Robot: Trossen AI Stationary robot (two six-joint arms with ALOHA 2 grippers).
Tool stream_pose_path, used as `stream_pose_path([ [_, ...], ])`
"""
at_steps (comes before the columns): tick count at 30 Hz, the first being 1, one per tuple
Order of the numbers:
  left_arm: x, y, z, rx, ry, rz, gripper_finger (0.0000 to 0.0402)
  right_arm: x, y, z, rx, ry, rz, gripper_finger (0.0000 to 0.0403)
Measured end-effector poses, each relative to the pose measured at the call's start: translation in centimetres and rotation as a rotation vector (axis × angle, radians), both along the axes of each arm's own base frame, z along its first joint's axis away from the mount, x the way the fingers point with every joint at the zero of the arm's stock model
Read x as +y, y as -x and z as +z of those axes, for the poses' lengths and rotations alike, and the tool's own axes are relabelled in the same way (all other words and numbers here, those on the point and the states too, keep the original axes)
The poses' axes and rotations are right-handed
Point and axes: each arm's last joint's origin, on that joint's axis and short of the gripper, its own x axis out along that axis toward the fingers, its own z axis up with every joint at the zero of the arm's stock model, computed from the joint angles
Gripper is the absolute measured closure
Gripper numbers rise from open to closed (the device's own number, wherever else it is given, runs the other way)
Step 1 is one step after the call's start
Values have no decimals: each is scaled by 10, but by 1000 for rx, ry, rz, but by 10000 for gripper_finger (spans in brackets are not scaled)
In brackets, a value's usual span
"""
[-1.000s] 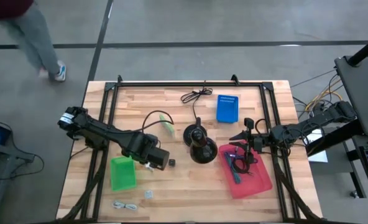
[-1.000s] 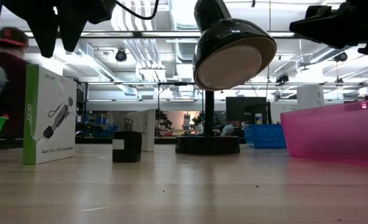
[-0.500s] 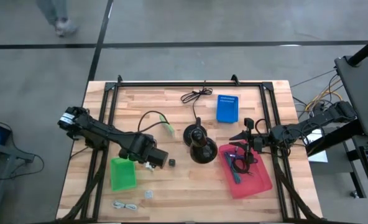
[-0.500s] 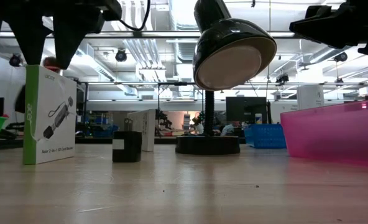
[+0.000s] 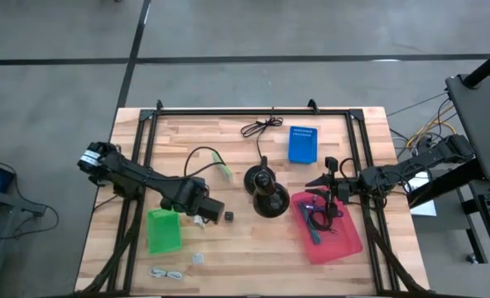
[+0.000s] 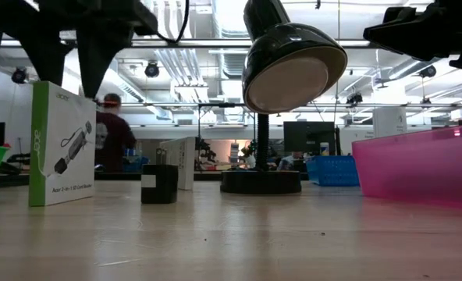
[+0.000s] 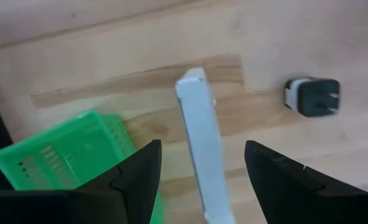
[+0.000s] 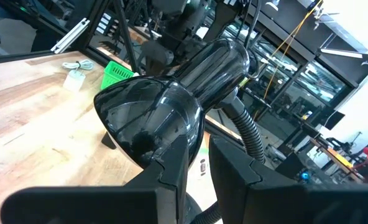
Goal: Pick and place items into bin
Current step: Put the bottom white card reader box into the green bin
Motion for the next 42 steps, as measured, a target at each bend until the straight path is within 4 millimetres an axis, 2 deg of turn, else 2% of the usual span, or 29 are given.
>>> stream_pose_path([
  [4,2,1,-12,5,-5,24,187,0,0,0,1,0,0,349],
  [12,3,1,-15,2,-15,18,187,0,0,0,1,0,0,349],
  [19,4,4,-30,21,-17,18,187,0,0,-1,7,2,0,349],
  [33,4,4,-31,24,-8,-30,188,0,0,-1,7,2,0,349],
  [42,3,4,-31,27,4,-29,242,0,0,-1,6,2,0,349],
])
